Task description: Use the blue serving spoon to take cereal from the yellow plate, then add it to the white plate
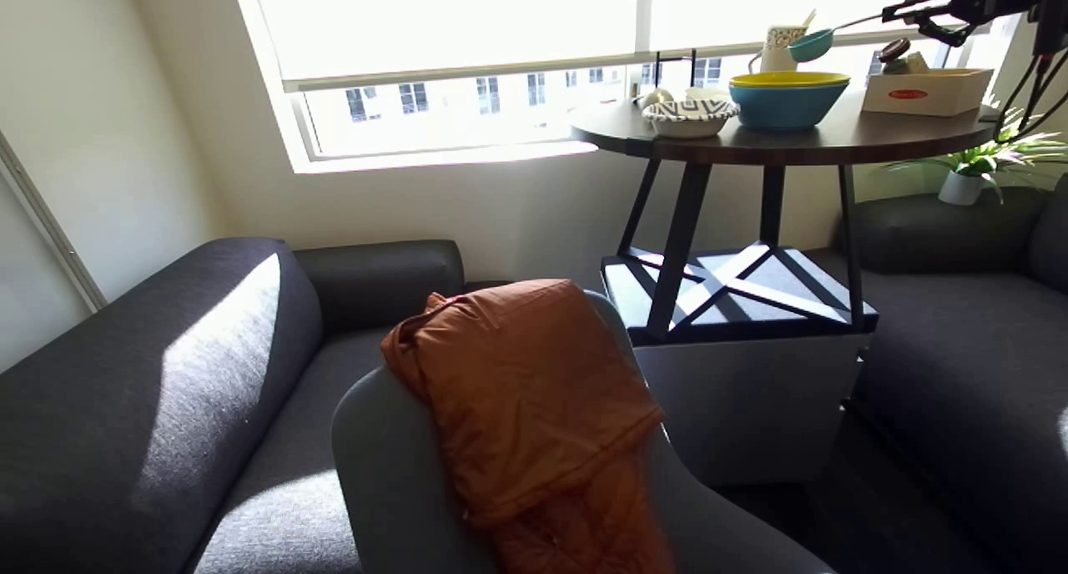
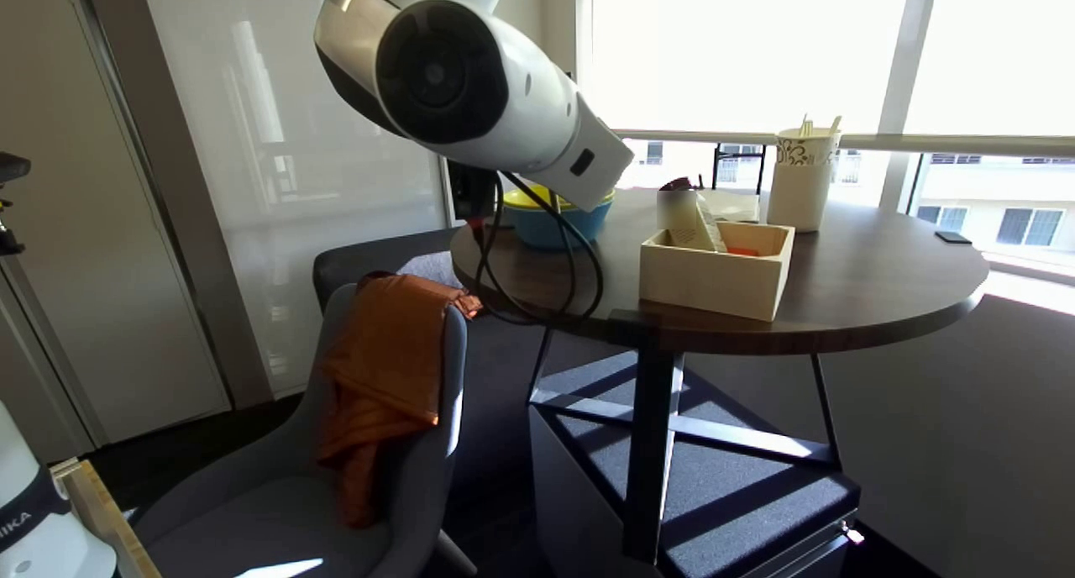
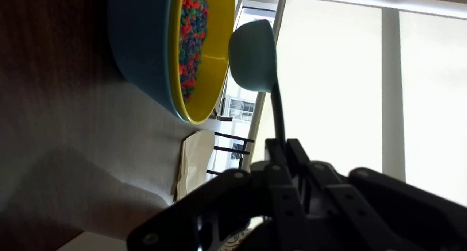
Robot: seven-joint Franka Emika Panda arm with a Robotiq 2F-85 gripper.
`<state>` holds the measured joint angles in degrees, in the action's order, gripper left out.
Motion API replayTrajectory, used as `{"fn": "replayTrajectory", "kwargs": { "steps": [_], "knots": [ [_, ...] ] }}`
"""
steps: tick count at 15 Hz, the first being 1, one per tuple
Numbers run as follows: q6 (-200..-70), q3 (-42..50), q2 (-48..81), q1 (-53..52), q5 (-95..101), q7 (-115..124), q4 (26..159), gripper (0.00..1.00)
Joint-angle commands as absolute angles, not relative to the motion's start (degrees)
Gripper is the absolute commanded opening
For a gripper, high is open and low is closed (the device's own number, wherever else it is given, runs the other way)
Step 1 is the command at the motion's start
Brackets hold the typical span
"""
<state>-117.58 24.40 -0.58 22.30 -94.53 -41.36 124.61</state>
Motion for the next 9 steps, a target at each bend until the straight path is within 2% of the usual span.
{"fn": "replayTrajectory", "kwargs": {
  "steps": [1, 7, 9],
  "knots": [
    [-117.6, 24.2, -6.2, 23.0, -90.0, -43.8, 127.0, 0.02],
    [-132.6, 20.8, -21.3, 23.6, -71.6, -44.2, 130.9, 0.02],
    [-133.0, 20.3, -23.9, 23.2, -68.8, -41.5, 130.8, 0.02]
  ]
}}
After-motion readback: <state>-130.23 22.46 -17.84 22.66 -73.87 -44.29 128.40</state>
